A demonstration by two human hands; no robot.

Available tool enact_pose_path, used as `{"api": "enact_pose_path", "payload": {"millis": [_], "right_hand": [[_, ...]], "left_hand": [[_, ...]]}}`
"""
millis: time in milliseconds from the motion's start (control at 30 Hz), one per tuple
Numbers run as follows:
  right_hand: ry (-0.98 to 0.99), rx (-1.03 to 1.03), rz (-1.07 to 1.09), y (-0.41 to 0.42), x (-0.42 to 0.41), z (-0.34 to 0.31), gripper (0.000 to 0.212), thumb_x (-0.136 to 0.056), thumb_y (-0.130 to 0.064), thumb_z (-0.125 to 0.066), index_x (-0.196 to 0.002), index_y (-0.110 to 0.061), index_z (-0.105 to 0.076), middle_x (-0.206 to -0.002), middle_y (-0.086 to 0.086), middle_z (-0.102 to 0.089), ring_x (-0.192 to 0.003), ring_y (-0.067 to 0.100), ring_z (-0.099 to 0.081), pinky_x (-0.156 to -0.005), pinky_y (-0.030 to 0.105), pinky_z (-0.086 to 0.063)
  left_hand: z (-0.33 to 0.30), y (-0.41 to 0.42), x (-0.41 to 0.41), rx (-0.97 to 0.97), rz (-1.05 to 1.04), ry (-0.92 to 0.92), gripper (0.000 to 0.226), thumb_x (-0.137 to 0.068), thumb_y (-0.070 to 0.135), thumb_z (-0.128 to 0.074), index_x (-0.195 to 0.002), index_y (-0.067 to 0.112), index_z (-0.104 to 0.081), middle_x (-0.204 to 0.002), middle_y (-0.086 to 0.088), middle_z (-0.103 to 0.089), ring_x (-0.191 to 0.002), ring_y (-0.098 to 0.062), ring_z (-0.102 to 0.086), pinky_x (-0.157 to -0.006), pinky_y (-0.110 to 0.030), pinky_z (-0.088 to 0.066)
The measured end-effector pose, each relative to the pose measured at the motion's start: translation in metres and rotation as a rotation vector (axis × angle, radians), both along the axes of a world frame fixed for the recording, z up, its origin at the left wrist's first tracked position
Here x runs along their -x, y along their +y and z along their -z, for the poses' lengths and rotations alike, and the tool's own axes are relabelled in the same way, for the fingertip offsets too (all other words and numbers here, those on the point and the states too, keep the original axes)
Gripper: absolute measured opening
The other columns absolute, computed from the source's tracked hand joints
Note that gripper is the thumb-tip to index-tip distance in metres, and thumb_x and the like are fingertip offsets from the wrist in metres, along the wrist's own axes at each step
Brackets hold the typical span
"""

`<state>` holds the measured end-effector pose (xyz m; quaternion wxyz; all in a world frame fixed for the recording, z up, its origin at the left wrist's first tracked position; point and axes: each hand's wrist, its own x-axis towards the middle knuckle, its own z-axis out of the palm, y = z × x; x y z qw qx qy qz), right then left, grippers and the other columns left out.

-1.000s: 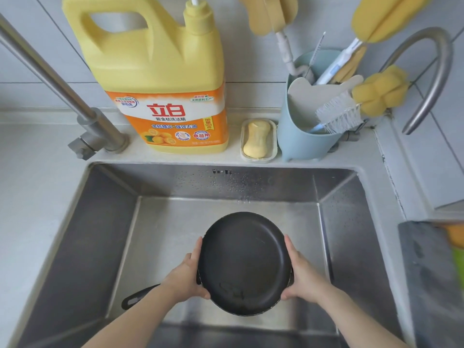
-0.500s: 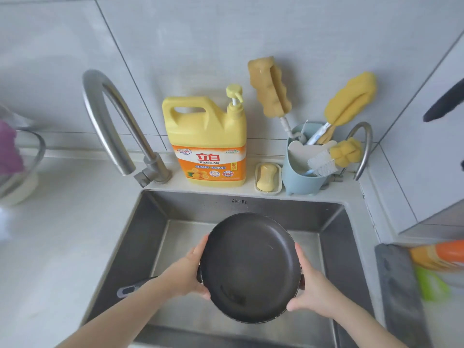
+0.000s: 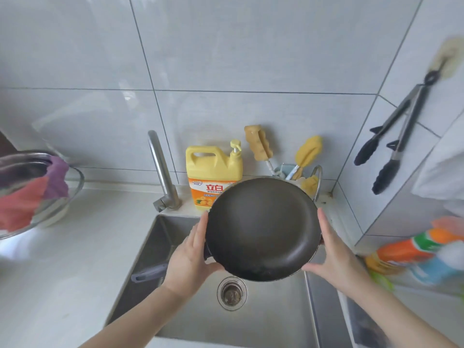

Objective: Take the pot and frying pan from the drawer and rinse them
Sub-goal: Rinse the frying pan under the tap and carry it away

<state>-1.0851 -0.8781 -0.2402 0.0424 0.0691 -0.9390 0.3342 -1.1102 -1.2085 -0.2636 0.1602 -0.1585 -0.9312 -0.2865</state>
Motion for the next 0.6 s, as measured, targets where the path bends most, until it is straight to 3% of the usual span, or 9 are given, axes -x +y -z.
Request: {"api": "enact_pose_path", "payload": {"millis": [67,167,233,300,400,467,533,600], "right_hand": [[0.142,-0.027,-0.007,0.003,-0.001,-0.019,0.140,-0.066,-0.025,-0.090,-0.131,-0.068,0.025,-0.148,-0.029,-0.006,-0.139,0.013,-0.037,-0.107,0.018,-0.027],[0.387,-0.037,0.024,0.002,0.005,-0.046,0.142,-0.060,-0.017,-0.092,-0.143,-0.059,0.016,-0.149,-0.007,-0.022,-0.134,0.025,-0.043,-0.104,0.012,-0.023],[0.548,-0.049,0.037,-0.001,0.008,-0.065,0.133,-0.061,-0.024,-0.088,-0.152,-0.040,0.006,-0.145,0.008,-0.031,-0.129,0.028,-0.045,-0.106,0.013,-0.021],[0.702,-0.029,0.000,-0.003,0.010,-0.091,0.100,-0.078,-0.046,-0.069,-0.150,-0.018,-0.005,-0.144,0.019,-0.038,-0.125,0.031,-0.043,-0.110,0.011,-0.016],[0.860,-0.022,-0.087,-0.002,0.011,-0.134,0.083,-0.094,-0.062,-0.040,-0.152,-0.013,-0.006,-0.134,0.027,-0.037,-0.117,0.035,-0.040,-0.114,0.013,-0.016],[0.876,-0.016,-0.067,0.002,0.010,-0.162,0.082,-0.094,-0.057,-0.046,-0.152,-0.012,-0.009,-0.134,0.025,-0.035,-0.118,0.037,-0.042,-0.114,0.020,-0.025],[0.696,0.052,-0.001,0.006,0.004,-0.186,0.091,-0.084,-0.049,-0.061,-0.152,-0.008,-0.017,-0.144,0.023,-0.038,-0.129,0.038,-0.043,-0.112,0.038,-0.032],[0.552,0.103,0.036,0.017,0.002,-0.198,0.095,-0.080,-0.033,-0.074,-0.152,-0.004,-0.019,-0.151,0.021,-0.035,-0.137,0.038,-0.037,-0.112,0.045,-0.029]], "left_hand": [[-0.020,0.002,-0.001,0.021,-0.048,0.181,0.135,-0.051,0.050,-0.092,-0.154,0.020,-0.011,-0.143,-0.004,-0.049,-0.113,-0.024,-0.060,-0.067,-0.034,-0.058],[-0.053,0.002,0.001,0.032,-0.085,0.418,0.128,-0.051,0.048,-0.092,-0.149,0.009,-0.019,-0.134,-0.010,-0.050,-0.107,-0.024,-0.056,-0.065,-0.037,-0.059],[-0.074,0.001,0.006,0.051,-0.110,0.581,0.112,-0.062,0.053,-0.083,-0.143,0.000,-0.027,-0.131,-0.012,-0.048,-0.107,-0.024,-0.054,-0.067,-0.039,-0.059],[-0.098,0.000,0.008,0.074,-0.143,0.711,0.099,-0.071,0.058,-0.069,-0.140,-0.001,-0.029,-0.130,-0.013,-0.047,-0.106,-0.024,-0.054,-0.071,-0.039,-0.058],[-0.135,0.002,0.009,0.072,-0.168,0.842,0.095,-0.075,0.058,-0.065,-0.141,0.005,-0.022,-0.119,-0.016,-0.057,-0.095,-0.025,-0.061,-0.073,-0.034,-0.055],[-0.161,0.006,0.007,0.042,-0.169,0.872,0.093,-0.077,0.058,-0.065,-0.141,0.008,-0.019,-0.103,-0.021,-0.065,-0.079,-0.029,-0.068,-0.064,-0.037,-0.057],[-0.185,0.012,0.003,0.010,-0.162,0.858,0.095,-0.075,0.055,-0.068,-0.142,0.013,-0.016,-0.092,-0.025,-0.067,-0.066,-0.032,-0.070,-0.056,-0.040,-0.059],[-0.204,0.017,0.000,0.009,-0.170,0.874,0.093,-0.077,0.055,-0.066,-0.142,0.014,-0.014,-0.092,-0.026,-0.068,-0.066,-0.033,-0.070,-0.057,-0.042,-0.060]]}}
